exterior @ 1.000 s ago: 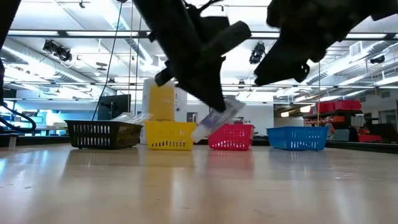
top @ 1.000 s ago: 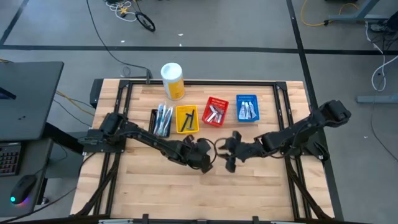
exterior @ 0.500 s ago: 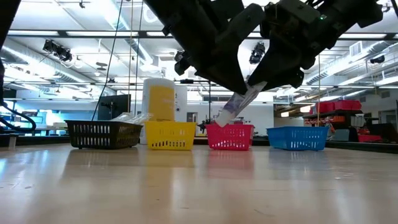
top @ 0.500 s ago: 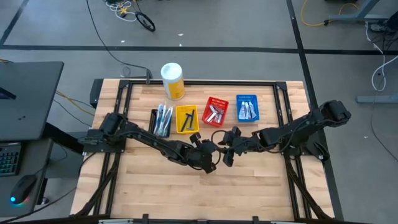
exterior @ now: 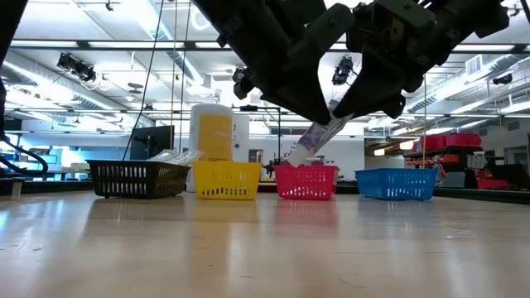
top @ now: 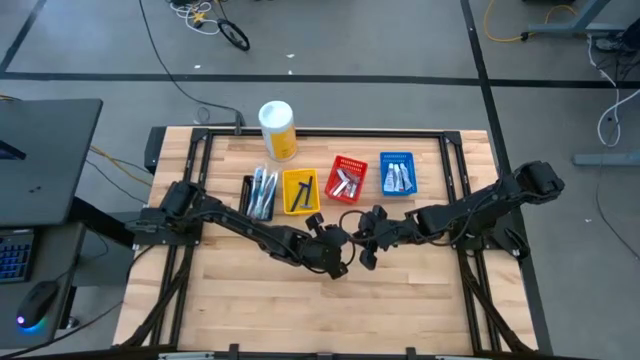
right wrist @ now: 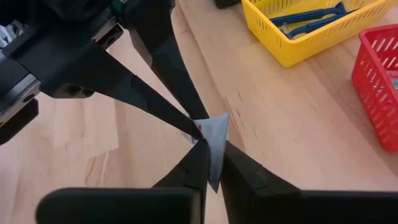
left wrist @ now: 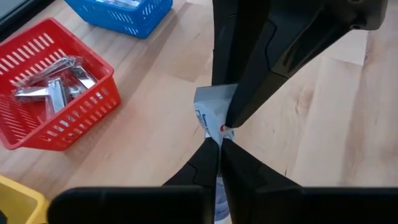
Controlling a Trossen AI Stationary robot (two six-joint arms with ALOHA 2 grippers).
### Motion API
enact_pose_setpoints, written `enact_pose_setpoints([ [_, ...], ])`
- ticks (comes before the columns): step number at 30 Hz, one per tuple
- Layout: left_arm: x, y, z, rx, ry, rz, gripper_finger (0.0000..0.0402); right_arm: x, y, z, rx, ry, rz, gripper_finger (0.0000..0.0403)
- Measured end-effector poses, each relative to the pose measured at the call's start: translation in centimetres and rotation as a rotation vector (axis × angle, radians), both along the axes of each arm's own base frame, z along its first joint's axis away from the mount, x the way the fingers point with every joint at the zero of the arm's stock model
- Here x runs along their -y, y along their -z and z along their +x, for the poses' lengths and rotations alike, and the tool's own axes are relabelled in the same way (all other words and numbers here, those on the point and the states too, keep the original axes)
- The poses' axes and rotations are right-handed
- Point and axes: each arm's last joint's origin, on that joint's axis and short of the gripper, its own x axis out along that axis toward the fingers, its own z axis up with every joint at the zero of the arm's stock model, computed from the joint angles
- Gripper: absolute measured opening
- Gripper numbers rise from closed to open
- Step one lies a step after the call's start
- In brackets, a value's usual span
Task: Pick & Place Travel size toiletries
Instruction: Put the white toothpaste into the blue bin
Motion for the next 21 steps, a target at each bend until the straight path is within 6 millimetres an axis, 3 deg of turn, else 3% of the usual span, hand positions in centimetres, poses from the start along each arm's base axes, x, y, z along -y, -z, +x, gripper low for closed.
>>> enact_pose_setpoints([
  [9, -0.1, 0.0, 0.1, -0.001, 0.014, -0.009, 0.0039, -0.2, 0.1, -0.2, -0.015, -0.01, -0.004, 0.0029],
  [21, -0.3, -0.1, 0.2, 0.007, 0.002, -0.014, 0.0099, -0.1, 0.9, -1.2, -0.139, 0.032, -0.001, 0.0027],
])
